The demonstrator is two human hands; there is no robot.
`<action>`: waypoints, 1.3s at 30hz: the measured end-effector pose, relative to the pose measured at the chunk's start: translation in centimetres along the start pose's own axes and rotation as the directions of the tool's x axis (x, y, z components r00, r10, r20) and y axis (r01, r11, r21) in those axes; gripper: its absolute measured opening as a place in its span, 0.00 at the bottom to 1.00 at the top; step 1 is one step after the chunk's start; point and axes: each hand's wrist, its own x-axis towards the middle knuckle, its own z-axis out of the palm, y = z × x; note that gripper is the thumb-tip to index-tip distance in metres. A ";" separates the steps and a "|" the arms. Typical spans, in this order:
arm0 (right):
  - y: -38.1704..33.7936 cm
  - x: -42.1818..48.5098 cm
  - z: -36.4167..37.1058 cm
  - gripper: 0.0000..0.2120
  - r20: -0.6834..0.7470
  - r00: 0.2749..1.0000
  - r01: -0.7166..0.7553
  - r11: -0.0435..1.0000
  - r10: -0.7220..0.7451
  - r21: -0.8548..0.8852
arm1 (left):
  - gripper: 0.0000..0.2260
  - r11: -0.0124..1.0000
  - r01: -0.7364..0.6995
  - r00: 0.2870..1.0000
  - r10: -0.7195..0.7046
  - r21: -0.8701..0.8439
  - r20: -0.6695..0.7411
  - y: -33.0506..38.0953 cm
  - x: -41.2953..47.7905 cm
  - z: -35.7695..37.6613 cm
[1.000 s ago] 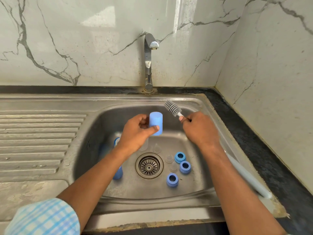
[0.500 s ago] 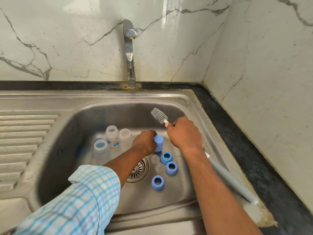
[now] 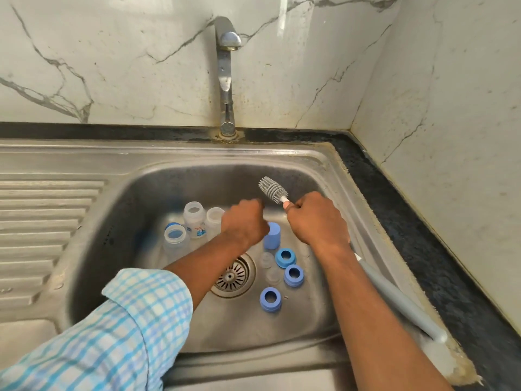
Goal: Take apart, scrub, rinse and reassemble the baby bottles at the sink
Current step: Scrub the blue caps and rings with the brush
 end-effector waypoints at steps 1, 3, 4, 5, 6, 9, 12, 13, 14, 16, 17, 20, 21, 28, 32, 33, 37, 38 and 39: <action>0.1 0.0 -0.1 0.18 -0.001 1.000 -0.004 1.000 0.004 -0.002 | 0.13 1.000 0.005 0.994 -0.007 -0.017 -0.106 -0.3 -0.2 -1.5; 0.4 0.1 -0.4 0.17 -0.006 1.000 -0.013 1.000 0.013 -0.007 | 0.12 0.993 0.040 0.960 -0.068 -0.108 -0.271 -1.8 0.1 -4.0; 0.3 0.0 -0.4 0.16 -0.002 1.000 -0.008 1.000 0.008 -0.006 | 0.12 0.985 0.078 0.943 -0.122 -0.152 -0.309 -3.4 0.1 -5.2; 0.2 -0.1 -0.4 0.16 0.005 1.000 -0.005 1.000 0.005 -0.006 | 0.11 0.976 0.127 0.929 -0.180 -0.180 -0.323 -5.2 0.1 -6.0; 0.1 -0.2 -0.3 0.16 0.009 1.000 0.003 1.000 -0.003 -0.008 | 0.11 0.963 0.194 0.919 -0.246 -0.189 -0.309 -7.1 0.3 -6.6; 0.0 -0.1 0.1 0.17 0.022 1.000 0.003 1.000 -0.003 -0.014 | 0.14 0.915 0.382 0.901 -0.400 -0.129 -0.167 -12.5 0.5 -6.7; 0.0 0.0 0.3 0.20 0.020 1.000 0.007 1.000 -0.007 -0.017 | 0.13 0.912 0.409 0.911 -0.409 0.012 0.056 -15.5 0.8 -6.1; 0.0 0.0 0.3 0.21 0.022 1.000 0.007 1.000 -0.007 -0.018 | 0.14 0.919 0.389 0.909 -0.394 0.064 0.136 -15.9 0.9 -5.9; 0.0 -0.1 0.3 0.21 0.026 1.000 0.007 1.000 -0.007 -0.016 | 0.17 0.930 0.352 0.904 -0.367 0.107 0.218 -16.4 1.0 -5.7; -0.1 -0.1 0.3 0.21 0.028 1.000 0.006 1.000 -0.005 -0.013 | 0.26 0.956 0.252 0.895 -0.290 0.152 0.338 -16.9 1.3 -5.3; -0.1 -0.2 0.3 0.21 0.029 1.000 0.006 1.000 -0.005 -0.013 | 0.28 0.965 0.204 0.895 -0.252 0.163 0.370 -16.9 1.4 -5.2; -0.2 -0.2 0.5 0.22 0.032 0.999 0.008 1.000 -0.008 -0.019 | 0.18 0.981 0.079 0.915 -0.142 0.178 0.378 -17.0 1.8 -4.9; -0.2 -0.2 0.5 0.22 0.030 1.000 0.008 1.000 -0.008 -0.022 | 0.16 0.981 0.060 0.918 -0.127 0.184 0.376 -17.0 2.0 -4.8; -0.3 -0.2 0.5 0.17 0.027 1.000 0.013 0.999 -0.011 -0.047 | 0.17 0.947 0.144 0.897 -0.247 0.287 0.367 -16.8 1.7 -5.4; -1.0 -0.8 0.2 0.09 0.035 0.994 0.102 0.991 -0.100 -0.082 | 0.16 0.918 0.103 0.951 -0.203 0.383 0.232 -16.0 1.0 -7.8; -1.3 -1.1 0.1 0.08 0.039 0.990 0.136 0.986 -0.133 -0.096 | 0.17 0.929 0.106 0.965 -0.182 0.355 0.188 -16.1 0.7 -8.5; -2.7 -2.3 -0.4 0.05 0.027 0.964 0.265 0.958 -0.263 -0.112 | 0.16 0.943 0.122 0.983 -0.159 -0.309 -0.096 -15.2 -1.9 -11.1; -3.0 -2.6 -0.5 0.05 0.015 0.957 0.290 0.953 -0.290 -0.092 | 0.14 0.790 0.124 0.969 -0.227 -0.600 -0.099 -14.4 -3.0 -11.3; -3.3 -3.0 -0.8 0.06 -0.004 0.950 0.311 0.948 -0.312 -0.069 | 0.13 0.561 0.137 0.961 -0.277 -0.817 -0.029 -13.5 -4.2 -11.3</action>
